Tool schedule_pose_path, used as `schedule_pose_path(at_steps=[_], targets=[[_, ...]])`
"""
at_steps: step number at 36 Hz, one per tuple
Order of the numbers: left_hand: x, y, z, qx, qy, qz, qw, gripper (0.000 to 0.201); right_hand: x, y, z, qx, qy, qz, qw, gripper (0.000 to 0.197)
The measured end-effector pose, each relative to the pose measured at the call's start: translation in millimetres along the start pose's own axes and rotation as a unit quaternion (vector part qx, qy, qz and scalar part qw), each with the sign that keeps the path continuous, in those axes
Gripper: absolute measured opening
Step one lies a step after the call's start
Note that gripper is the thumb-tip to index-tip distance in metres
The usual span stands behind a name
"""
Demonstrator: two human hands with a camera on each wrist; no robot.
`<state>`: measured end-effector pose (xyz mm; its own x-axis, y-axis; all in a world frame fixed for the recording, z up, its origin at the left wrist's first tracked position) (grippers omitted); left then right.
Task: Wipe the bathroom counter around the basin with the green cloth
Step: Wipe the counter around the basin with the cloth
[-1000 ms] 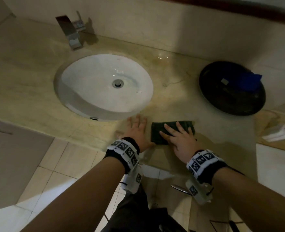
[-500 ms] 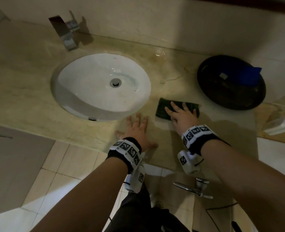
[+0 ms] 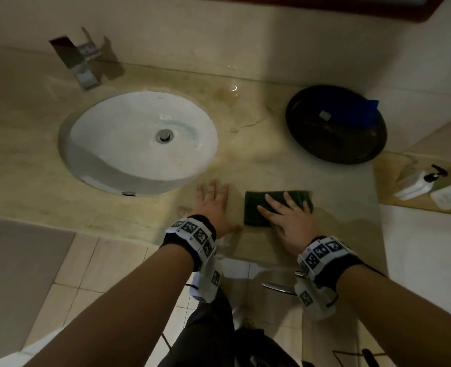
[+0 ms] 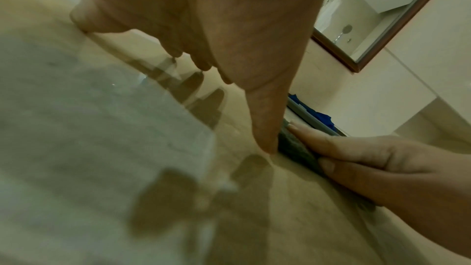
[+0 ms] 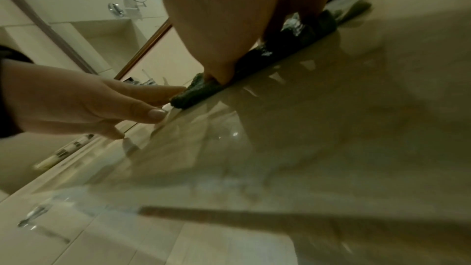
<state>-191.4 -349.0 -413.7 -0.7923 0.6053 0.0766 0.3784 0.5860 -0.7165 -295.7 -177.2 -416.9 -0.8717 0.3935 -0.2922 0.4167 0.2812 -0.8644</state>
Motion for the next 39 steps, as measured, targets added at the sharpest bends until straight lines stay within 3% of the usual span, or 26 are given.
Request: schedule_pose_path(at_steps=[8, 18, 25, 32, 39], targets=[[34.7, 2.7, 1.7, -0.012, 0.026, 0.037, 0.999, 0.111, 39.9, -14.3, 3.0, 0.040, 0.065, 0.017, 0.997, 0.051], [34.9, 5.0, 4.8, -0.009, 0.030, 0.037, 0.999, 0.111, 68.2, -32.2, 22.4, 0.073, 0.138, 0.075, 0.985, 0.050], [34.1, 5.6, 5.1, 0.001, 0.033, 0.035, 0.999, 0.111, 53.8, -21.5, 4.8, 0.075, 0.132, 0.044, 0.987, 0.052], [39.3, 5.8, 8.3, -0.006, 0.037, 0.043, 0.998, 0.112, 62.3, -1.1, -32.5, 0.026, 0.103, 0.058, 0.993, 0.051], [67.7, 1.8, 11.5, 0.001, 0.059, 0.062, 0.996, 0.108, 94.3, -7.5, -46.2, 0.056, 0.163, 0.074, 0.982, 0.050]])
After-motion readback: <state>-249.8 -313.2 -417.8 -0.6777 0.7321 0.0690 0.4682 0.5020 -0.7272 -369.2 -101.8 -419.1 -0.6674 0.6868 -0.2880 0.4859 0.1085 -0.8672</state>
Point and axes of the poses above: each hand's wrist, its own z-axis towards the middle knuckle, its own y-axis out of the palm, x = y × z, the point moved 5 cm from there along z, towards the middle knuckle, and after that the axes turned 14 degrees about -y, right-handed, at the moved point
